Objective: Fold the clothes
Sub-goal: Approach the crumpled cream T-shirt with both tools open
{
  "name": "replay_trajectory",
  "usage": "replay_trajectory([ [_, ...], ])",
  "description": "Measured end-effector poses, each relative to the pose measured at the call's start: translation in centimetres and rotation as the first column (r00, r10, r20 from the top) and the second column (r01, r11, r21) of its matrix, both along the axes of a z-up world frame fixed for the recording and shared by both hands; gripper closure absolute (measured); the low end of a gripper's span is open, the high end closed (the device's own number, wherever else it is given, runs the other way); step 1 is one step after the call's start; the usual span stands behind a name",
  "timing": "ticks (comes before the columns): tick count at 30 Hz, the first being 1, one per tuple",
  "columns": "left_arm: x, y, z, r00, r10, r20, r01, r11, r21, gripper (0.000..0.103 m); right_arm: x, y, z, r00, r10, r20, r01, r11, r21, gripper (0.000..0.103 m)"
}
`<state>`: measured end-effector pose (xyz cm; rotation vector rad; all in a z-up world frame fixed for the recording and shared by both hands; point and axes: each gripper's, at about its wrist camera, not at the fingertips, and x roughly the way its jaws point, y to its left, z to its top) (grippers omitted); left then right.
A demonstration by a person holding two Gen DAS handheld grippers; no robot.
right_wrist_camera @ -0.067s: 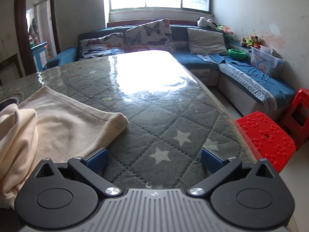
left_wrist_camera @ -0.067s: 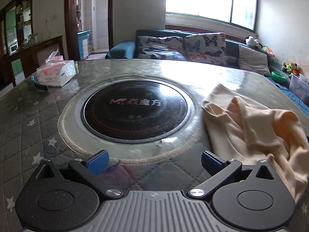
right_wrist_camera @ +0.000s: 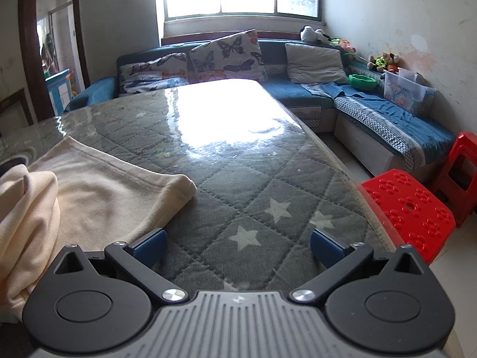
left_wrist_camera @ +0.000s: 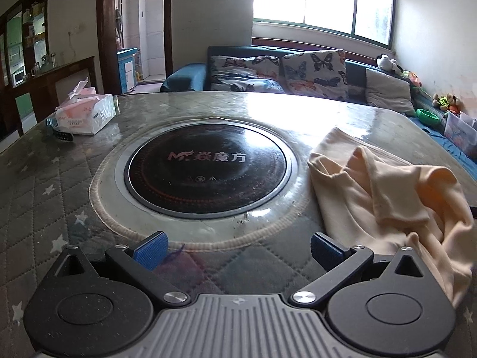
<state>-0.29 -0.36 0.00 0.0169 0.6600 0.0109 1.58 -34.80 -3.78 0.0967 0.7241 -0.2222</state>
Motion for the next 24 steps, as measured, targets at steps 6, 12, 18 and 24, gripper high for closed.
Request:
replay_trajectory([
  [6, -0.9, -0.4, -0.1, 1.0, -0.024, -0.013, 0.024, 1.0, -0.006, 0.0, -3.3, 1.5, 0.6, 0.993, 0.029, 0.115, -0.024, 0.999, -0.041, 0.0],
  [12, -2.2, -0.2, -0.2, 0.995, -0.088, -0.051, 0.086, 0.996, -0.026, 0.0, -7.8, 2.8, 3.0, 0.98, 0.122, 0.16, -0.12, 0.993, -0.023, 0.0],
  [18, -3.1, -0.1, 0.2, 0.993, -0.101, -0.055, 0.099, 0.994, -0.041, 0.0, -10.9, 6.0, 4.6, 0.96, 0.201, 0.194, -0.198, 0.98, -0.034, 0.0],
  [24, -4.0, -0.4, 0.3, 0.991, -0.122, -0.053, 0.12, 0.992, -0.042, 0.0, -13.5, 8.2, 5.4, 0.945, 0.26, 0.198, -0.249, 0.965, -0.079, 0.0],
])
